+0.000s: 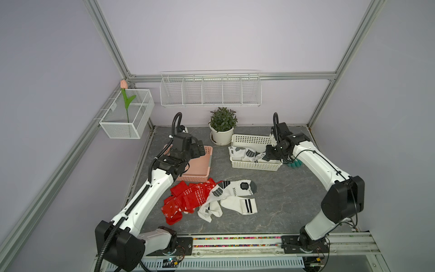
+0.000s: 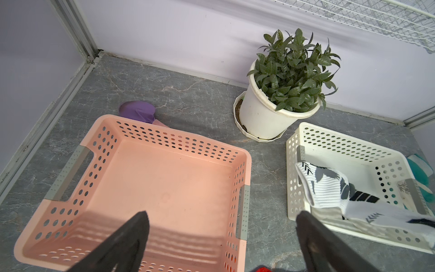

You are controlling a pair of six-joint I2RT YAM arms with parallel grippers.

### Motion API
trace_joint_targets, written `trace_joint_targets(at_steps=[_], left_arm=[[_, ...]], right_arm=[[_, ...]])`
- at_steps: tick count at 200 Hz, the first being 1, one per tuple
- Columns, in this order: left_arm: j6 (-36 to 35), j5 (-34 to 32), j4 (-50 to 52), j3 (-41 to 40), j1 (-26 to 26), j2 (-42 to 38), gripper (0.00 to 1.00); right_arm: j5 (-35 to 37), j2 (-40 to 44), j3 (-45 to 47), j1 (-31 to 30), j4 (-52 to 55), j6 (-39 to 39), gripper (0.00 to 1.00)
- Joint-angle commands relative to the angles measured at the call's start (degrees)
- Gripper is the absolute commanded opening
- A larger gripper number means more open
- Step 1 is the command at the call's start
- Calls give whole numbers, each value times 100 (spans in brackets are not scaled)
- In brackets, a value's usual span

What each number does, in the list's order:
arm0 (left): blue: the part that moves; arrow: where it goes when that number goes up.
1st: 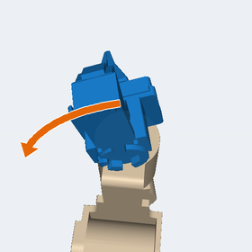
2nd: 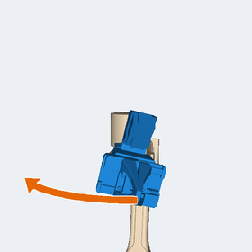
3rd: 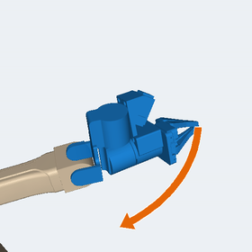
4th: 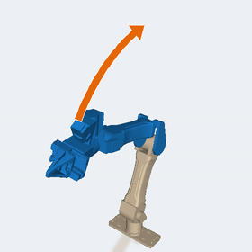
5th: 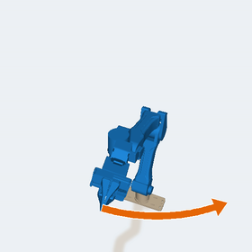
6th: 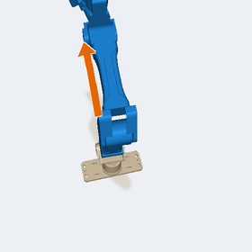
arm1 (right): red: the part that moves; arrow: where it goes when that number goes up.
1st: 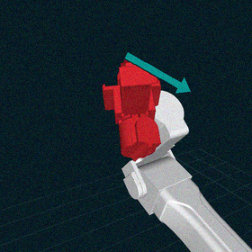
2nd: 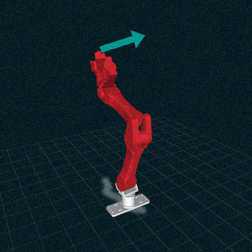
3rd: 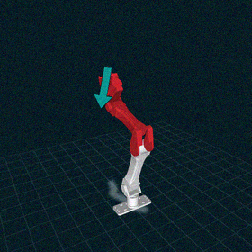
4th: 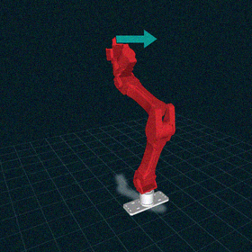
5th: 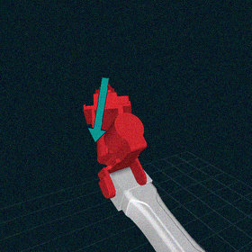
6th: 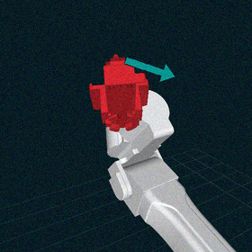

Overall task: Sort the socks into the basket by color
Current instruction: Adjust the sock in the bin.

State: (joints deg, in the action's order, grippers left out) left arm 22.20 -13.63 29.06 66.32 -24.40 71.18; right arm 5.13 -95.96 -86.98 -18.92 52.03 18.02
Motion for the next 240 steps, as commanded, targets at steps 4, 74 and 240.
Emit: trace_joint_targets(at_steps=[4,74,240], left_arm=[[40,-69,58,134,-16,-10,99],[39,-78,65,135,-19,27,99],[14,-201,70,126,-13,-33,99]], right_arm=[[225,-513,-213,283,107,-285,11],[132,-1575,-615,495,-11,-396,23],[-447,-953,-654,-191,-271,-522,58]])
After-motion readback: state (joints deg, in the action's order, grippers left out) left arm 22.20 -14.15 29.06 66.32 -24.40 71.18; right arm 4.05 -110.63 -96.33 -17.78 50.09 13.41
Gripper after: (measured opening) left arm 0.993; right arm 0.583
